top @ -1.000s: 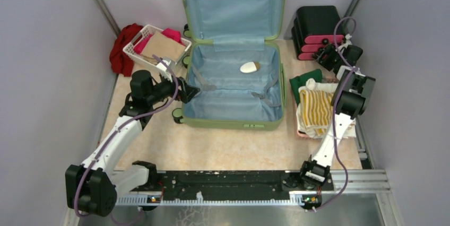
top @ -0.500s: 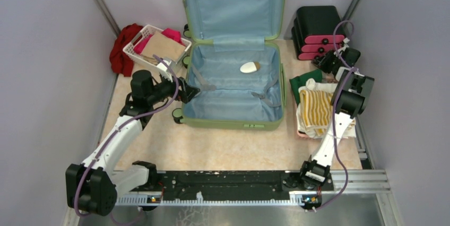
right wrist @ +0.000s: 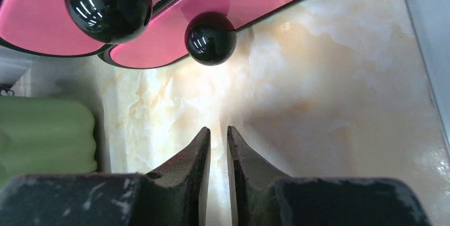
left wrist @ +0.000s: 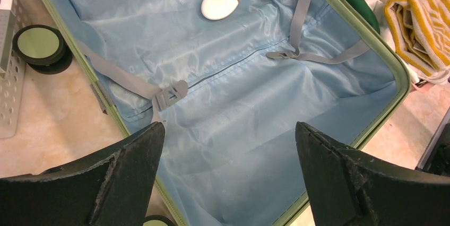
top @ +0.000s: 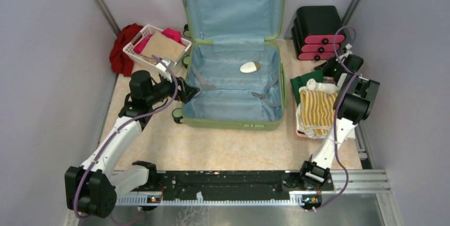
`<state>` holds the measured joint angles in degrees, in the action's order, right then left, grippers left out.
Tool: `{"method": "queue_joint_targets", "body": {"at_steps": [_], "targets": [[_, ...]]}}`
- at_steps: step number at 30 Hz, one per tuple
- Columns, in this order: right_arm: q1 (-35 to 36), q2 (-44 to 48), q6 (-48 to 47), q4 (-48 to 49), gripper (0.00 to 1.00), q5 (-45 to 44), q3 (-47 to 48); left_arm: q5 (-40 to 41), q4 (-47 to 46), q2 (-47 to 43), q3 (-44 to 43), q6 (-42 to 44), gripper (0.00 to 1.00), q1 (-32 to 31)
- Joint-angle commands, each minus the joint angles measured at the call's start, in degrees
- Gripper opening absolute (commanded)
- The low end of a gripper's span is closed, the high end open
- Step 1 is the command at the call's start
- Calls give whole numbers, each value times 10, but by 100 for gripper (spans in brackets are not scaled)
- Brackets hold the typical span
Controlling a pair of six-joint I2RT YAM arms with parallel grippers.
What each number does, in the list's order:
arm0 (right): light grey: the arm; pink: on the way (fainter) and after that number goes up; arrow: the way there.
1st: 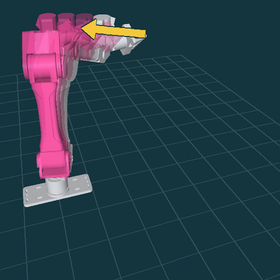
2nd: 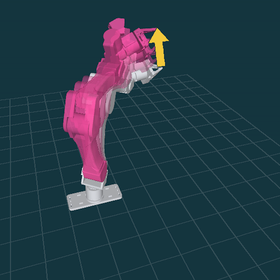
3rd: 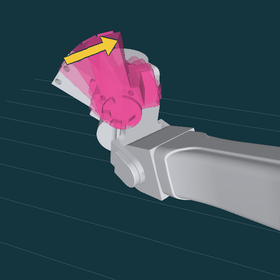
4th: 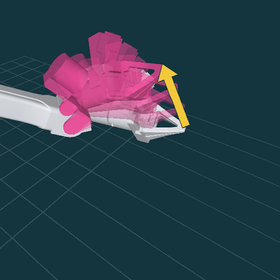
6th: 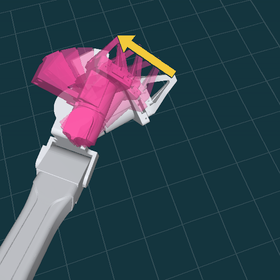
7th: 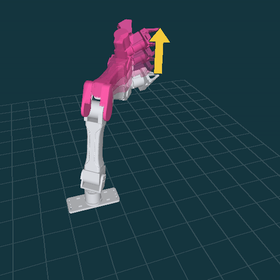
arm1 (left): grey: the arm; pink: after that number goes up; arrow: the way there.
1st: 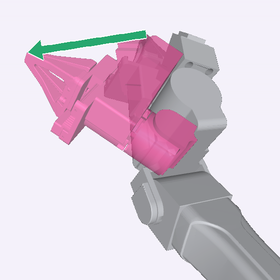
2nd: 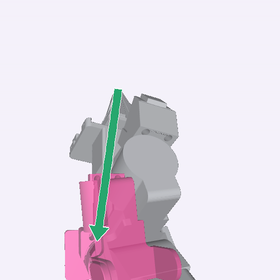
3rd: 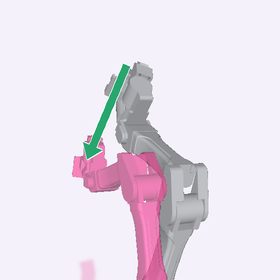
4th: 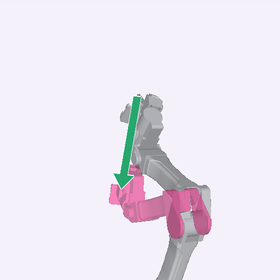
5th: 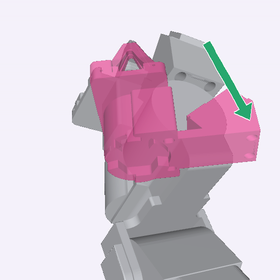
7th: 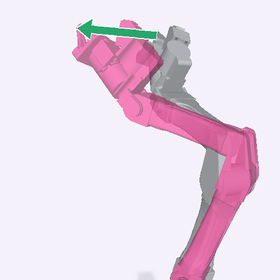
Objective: Open, take out, and arrange the luggage
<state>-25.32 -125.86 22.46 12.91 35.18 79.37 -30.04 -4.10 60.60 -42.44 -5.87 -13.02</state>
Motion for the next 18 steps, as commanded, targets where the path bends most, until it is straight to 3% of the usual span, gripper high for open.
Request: {"method": "queue_joint_targets", "body": {"at_steps": [1,2,6,18], "targets": [[-9,47,-45,15,25,5,-8,-9,-11,-14,-7,2,99,4],[-9,47,-56,4,32,8,-3,-10,-11,-14,-7,2,99,4],[-9,61,-106,-19,43,7,-1,-7,-11,-14,-6,2,99,4],[-9,159,-303,-168,44,85,-100,-15,-14,-15,-8,-1,99,4]]}}
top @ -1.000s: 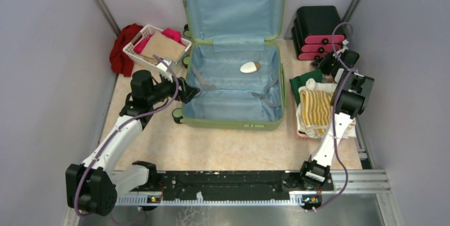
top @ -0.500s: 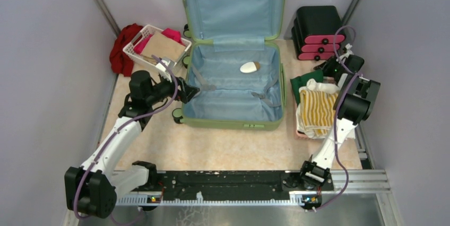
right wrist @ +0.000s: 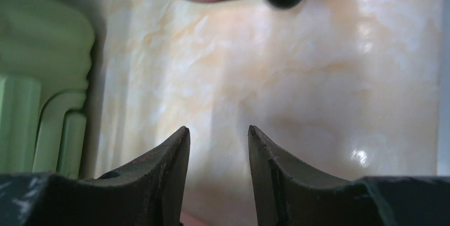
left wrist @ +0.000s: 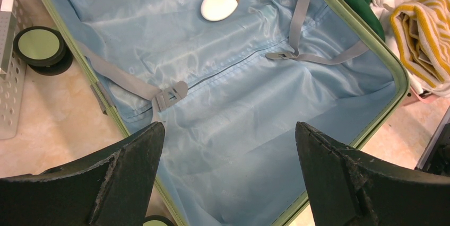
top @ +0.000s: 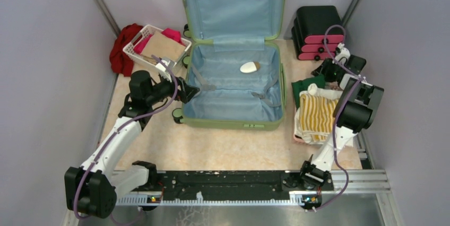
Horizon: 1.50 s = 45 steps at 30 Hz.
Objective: Open, take out, and arrange the luggage
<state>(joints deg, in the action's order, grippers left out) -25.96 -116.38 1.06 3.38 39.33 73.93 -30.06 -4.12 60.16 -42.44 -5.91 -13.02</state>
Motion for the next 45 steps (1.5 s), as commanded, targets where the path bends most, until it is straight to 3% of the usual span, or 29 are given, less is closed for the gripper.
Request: {"method": "queue_joint_targets", "body": {"at_steps": [1,6,9,20,30,35,45], "targets": [[-2,74,-95,-80,44,43,-58,-16,-15,-12,-7,-1,99,4],[-3,121,-116,-87,46,33,-109,-24,-19,-16,-7,-6,99,4],[-5,131,-110,-65,54,10,-101,-29,-23,-17,-5,-10,99,4],[-9,-27,31,12,58,-7,117,-22,-21,-18,-5,-6,99,4],[2,-115,80,16,64,-29,203,-19,-19,-4,-6,-4,99,7],[7,-156,100,15,63,-39,242,-15,-16,-1,-6,-2,99,7],[15,-197,131,16,52,-27,290,-16,-14,9,-7,-1,99,7]]}}
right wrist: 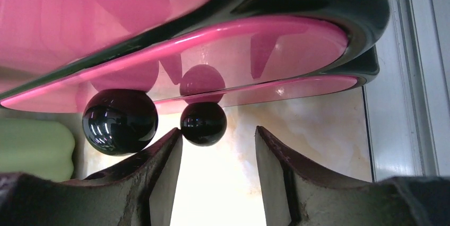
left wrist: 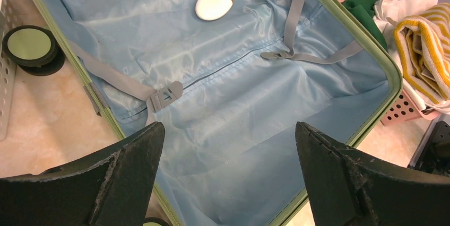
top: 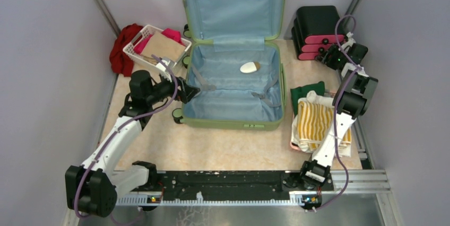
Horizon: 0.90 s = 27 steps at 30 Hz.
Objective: Open, take out, and arrange the luggage
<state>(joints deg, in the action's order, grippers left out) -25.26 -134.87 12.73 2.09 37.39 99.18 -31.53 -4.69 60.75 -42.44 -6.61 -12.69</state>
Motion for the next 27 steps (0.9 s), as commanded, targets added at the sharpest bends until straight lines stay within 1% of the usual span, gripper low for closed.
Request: {"method": "queue_joint_targets", "body": {"at_steps": [1,5,7,13,20,22,27], "targets": [[9,-13,14,27,51,-7,40,-2,-8,4,-7,6,99,4],[10,-18,15,22,46,-5,47,-2,-8,3,-7,6,99,4],[12,-18,14,17,46,-3,51,-2,-9,2,-8,6,99,5],[15,-19,13,6,50,-1,57,-2,-8,-2,-7,6,99,5],[23,-30,13,-8,50,4,74,-2,-8,-3,-7,6,99,5],[26,-32,14,-8,48,5,77,-1,-8,-3,-7,7,99,4],[27,-32,15,-8,30,12,77,0,-7,-3,-7,7,99,5]]}}
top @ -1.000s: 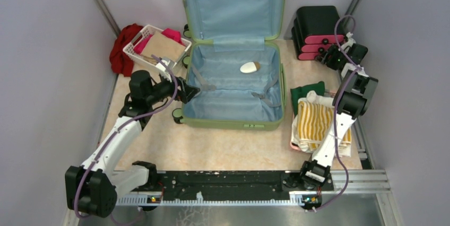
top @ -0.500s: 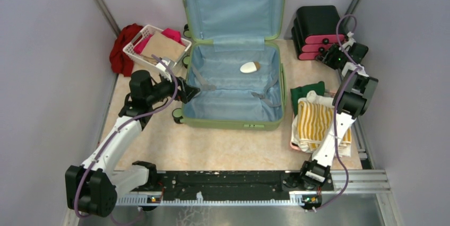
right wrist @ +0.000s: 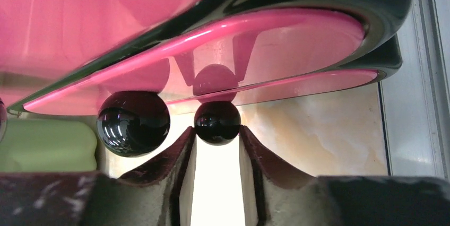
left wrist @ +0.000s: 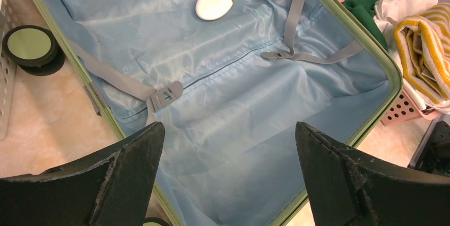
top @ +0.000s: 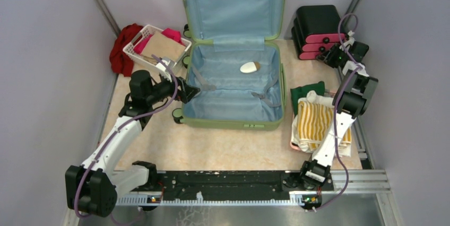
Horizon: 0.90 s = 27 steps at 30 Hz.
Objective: Open, take out, and arrange the luggage
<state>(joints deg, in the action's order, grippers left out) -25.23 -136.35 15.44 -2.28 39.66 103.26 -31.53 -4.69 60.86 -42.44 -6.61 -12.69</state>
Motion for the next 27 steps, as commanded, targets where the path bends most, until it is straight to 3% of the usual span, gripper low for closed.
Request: {"method": "queue_joint_targets", "body": {"at_steps": [1,8,24,27], "targets": [[27,-16,-12,36,27,-9,33,0,-8,-3,-7,7,99,4],[21,11,-12,53,15,-2,-17,2,-6,-8,-7,8,99,5],[-21,159,-79,55,14,0,-239,-8,-14,-30,-6,0,99,4],[-29,183,-98,56,17,1,-264,-15,-18,-33,-5,-4,99,5]]}}
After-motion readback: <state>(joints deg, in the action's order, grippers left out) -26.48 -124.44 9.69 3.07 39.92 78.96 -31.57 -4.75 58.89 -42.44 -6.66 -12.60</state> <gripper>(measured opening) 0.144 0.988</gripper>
